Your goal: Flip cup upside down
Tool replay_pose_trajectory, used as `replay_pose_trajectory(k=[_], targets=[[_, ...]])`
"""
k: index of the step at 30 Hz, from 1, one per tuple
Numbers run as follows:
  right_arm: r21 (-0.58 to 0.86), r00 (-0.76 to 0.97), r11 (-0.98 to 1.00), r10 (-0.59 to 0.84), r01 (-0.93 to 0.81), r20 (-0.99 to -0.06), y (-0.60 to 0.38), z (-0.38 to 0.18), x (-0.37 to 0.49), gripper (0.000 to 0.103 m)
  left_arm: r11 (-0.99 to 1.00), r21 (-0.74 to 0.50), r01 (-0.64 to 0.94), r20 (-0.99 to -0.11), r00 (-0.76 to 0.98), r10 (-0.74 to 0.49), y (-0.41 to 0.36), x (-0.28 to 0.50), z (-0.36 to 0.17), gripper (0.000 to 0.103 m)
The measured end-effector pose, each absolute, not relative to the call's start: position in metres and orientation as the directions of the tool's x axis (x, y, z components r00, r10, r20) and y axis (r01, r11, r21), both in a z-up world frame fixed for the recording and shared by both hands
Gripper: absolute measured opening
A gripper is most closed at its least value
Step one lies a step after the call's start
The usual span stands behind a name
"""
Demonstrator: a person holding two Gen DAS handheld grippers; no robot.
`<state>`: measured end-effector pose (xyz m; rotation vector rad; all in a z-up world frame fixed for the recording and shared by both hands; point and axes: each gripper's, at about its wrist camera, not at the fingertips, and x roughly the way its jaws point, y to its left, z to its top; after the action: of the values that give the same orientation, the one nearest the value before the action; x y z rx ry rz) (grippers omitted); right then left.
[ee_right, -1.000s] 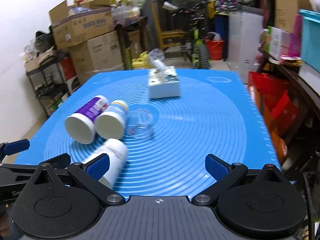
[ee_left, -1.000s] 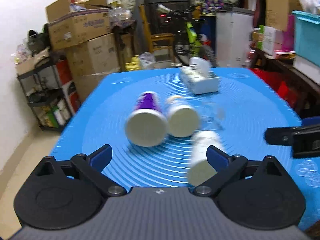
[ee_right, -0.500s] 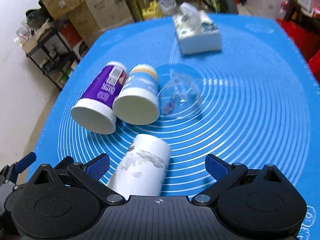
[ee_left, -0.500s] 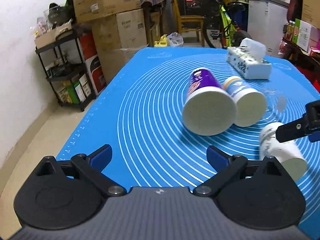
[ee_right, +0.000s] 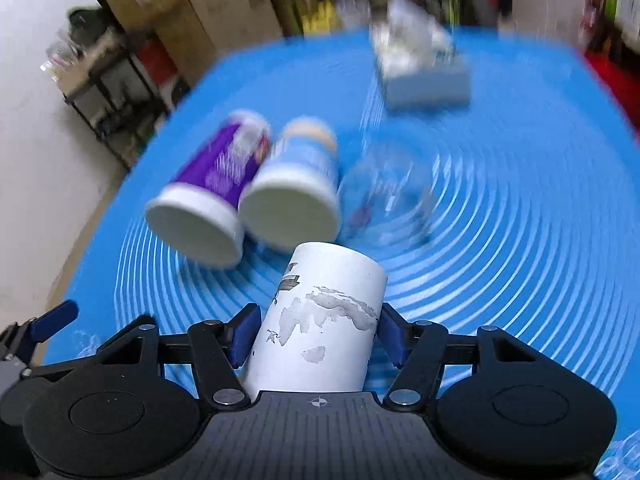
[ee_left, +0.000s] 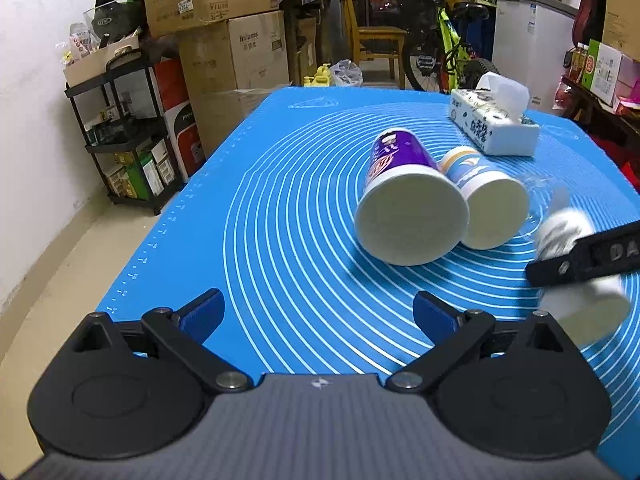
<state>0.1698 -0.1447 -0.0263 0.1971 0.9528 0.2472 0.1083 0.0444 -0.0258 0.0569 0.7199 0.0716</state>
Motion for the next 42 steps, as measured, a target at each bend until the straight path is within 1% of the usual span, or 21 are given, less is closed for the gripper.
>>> replay_pose_trajectory(k=[2, 4, 6, 7, 9, 10, 12, 14, 19, 22, 24, 27, 30, 33, 38, 42], targets=[[0.207, 0.67, 0.969, 0.242, -0.133, -0.702, -0.152, -0.018, 0.156, 0.066, 0.996, 0.072, -0.047, -0.653, 0.753, 0.083, 0.043, 0.107, -0.025, 0.1], [0.103, 0.774, 0.986, 0.167, -0.132, -0.61, -0.157, -0.018, 0.144, 0.066, 0.997, 0.063, -0.047, -0.654, 0.753, 0.076, 0.04, 0.107, -0.024, 0.1], [0.007, 0.841, 0.99, 0.126, -0.144, -0.526, -0.158, -0.027, 0.134, 0.066, 0.998, 0.051, -0.045, -0.653, 0.754, 0.068, 0.038, 0.106, -0.025, 0.1], [-0.046, 0.858, 0.988, 0.107, -0.15, -0.502, -0.157, -0.033, 0.129, 0.066, 0.998, 0.048, -0.043, -0.653, 0.754, 0.064, 0.036, 0.105, -0.025, 0.1], [-0.101, 0.859, 0.982, 0.086, -0.158, -0.505, -0.157, -0.047, 0.128, 0.066, 0.998, 0.05, -0.036, -0.653, 0.755, 0.059, 0.033, 0.104, -0.026, 0.1], [-0.104, 0.855, 0.981, 0.091, -0.166, -0.51, -0.158, -0.053, 0.126, 0.066, 0.998, 0.053, -0.032, -0.653, 0.755, 0.059, 0.031, 0.103, -0.026, 0.1], [-0.094, 0.87, 0.979, 0.114, -0.18, -0.479, -0.158, -0.059, 0.118, 0.064, 0.998, 0.062, -0.026, -0.65, 0.758, 0.06, 0.029, 0.102, -0.026, 0.1], [-0.099, 0.865, 0.976, 0.124, -0.196, -0.486, -0.155, -0.062, 0.114, 0.063, 0.997, 0.067, -0.023, -0.648, 0.759, 0.061, 0.027, 0.101, -0.026, 0.1], [-0.098, 0.833, 0.974, 0.122, -0.206, -0.54, -0.151, -0.07, 0.104, 0.063, 0.998, 0.054, -0.013, -0.651, 0.758, 0.045, 0.025, 0.099, -0.026, 0.1], [-0.063, 0.82, 0.979, 0.127, -0.195, -0.559, -0.157, -0.069, 0.099, 0.072, 0.998, 0.061, 0.004, -0.658, 0.752, 0.037, 0.02, 0.097, -0.027, 0.1], [-0.041, 0.819, 0.981, 0.133, -0.187, -0.557, -0.161, -0.063, 0.096, 0.085, 0.998, 0.062, 0.012, -0.658, 0.752, 0.032, 0.017, 0.095, -0.027, 0.1], [-0.012, 0.823, 0.983, 0.148, -0.184, -0.548, -0.168, -0.054, 0.088, 0.093, 0.998, 0.062, 0.028, -0.659, 0.752, 0.02, 0.011, 0.089, -0.027, 0.1], [0.005, 0.824, 0.983, 0.154, -0.181, -0.546, -0.175, -0.045, 0.076, 0.094, 0.997, 0.061, 0.053, -0.659, 0.752, 0.0, 0.004, 0.081, -0.025, 0.1], [0.012, 0.811, 0.987, 0.136, -0.158, -0.569, -0.183, -0.037, 0.062, 0.094, 0.996, 0.051, 0.08, -0.658, 0.752, -0.026, -0.005, 0.071, -0.022, 0.1], [0.073, 0.779, 0.991, 0.131, -0.109, -0.613, -0.203, -0.031, 0.034, 0.094, 0.993, 0.024, 0.118, -0.653, 0.754, -0.074, -0.021, 0.046, -0.015, 0.1], [0.069, 0.76, 0.992, 0.122, -0.101, -0.638, -0.209, -0.028, 0.013, 0.094, 0.989, 0.007, 0.144, -0.66, 0.744, -0.104, -0.033, 0.029, -0.014, 0.1]])
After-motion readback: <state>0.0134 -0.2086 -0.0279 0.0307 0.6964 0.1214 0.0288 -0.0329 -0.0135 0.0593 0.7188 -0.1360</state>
